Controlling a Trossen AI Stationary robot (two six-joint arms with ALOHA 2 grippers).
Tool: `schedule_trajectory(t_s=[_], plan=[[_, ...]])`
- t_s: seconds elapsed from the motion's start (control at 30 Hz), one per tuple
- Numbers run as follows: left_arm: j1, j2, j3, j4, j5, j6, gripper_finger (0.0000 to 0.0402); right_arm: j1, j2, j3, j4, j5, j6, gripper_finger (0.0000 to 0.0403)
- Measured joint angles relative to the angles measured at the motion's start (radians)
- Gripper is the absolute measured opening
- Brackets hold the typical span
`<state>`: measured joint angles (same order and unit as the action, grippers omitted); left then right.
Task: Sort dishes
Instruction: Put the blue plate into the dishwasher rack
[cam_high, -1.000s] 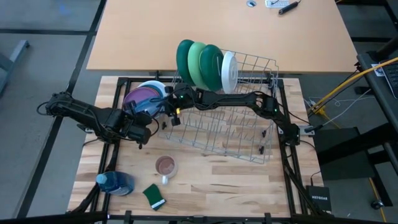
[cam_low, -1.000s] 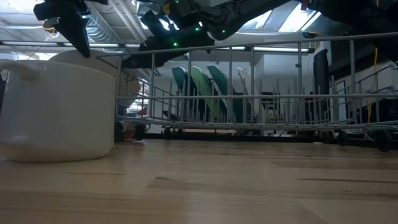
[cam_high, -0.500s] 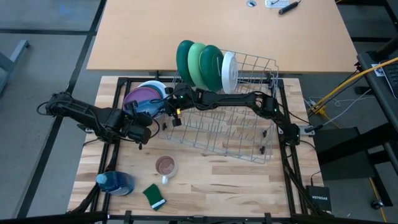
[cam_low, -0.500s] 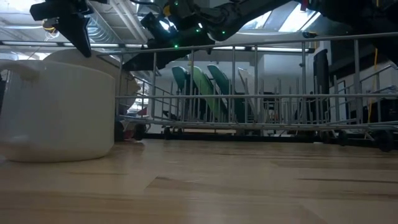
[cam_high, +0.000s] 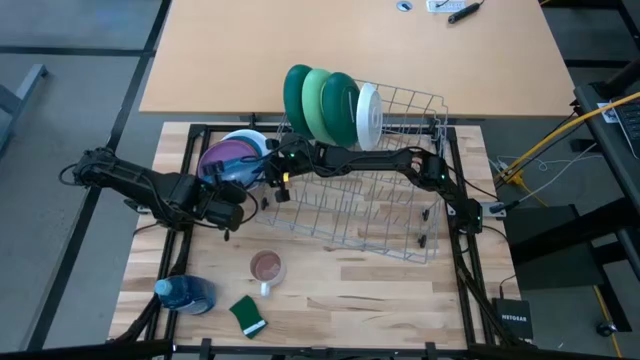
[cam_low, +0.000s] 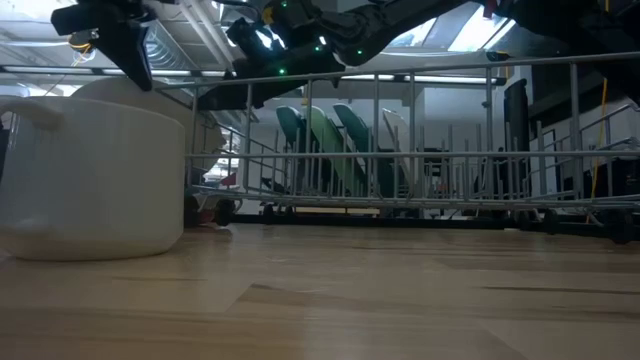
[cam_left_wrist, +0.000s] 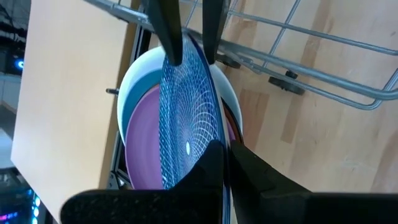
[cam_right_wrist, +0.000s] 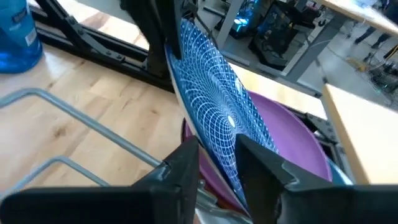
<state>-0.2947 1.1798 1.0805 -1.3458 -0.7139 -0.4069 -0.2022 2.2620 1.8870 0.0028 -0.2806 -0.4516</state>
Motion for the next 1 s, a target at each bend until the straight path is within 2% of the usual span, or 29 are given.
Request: schedule_trajectory(t_s=[0.23,0.57,1.0], plan=[[0.000,0.000,0.000,0.036,0.005,0.053,0.0000,0.019,0.000,0.000,0.001,-0.024,0.037,0.0128],[0.000,0.001,0.000,0.026,0.041,0.014,0.0000,0.039,0.000,0.001,0.000,0.027,0.037,0.0128],[0.000,0.001,-0.001,0.028,0.045,0.014,0.0000,0.038,0.052,0.006,0.045,0.018,0.059,0.0129]])
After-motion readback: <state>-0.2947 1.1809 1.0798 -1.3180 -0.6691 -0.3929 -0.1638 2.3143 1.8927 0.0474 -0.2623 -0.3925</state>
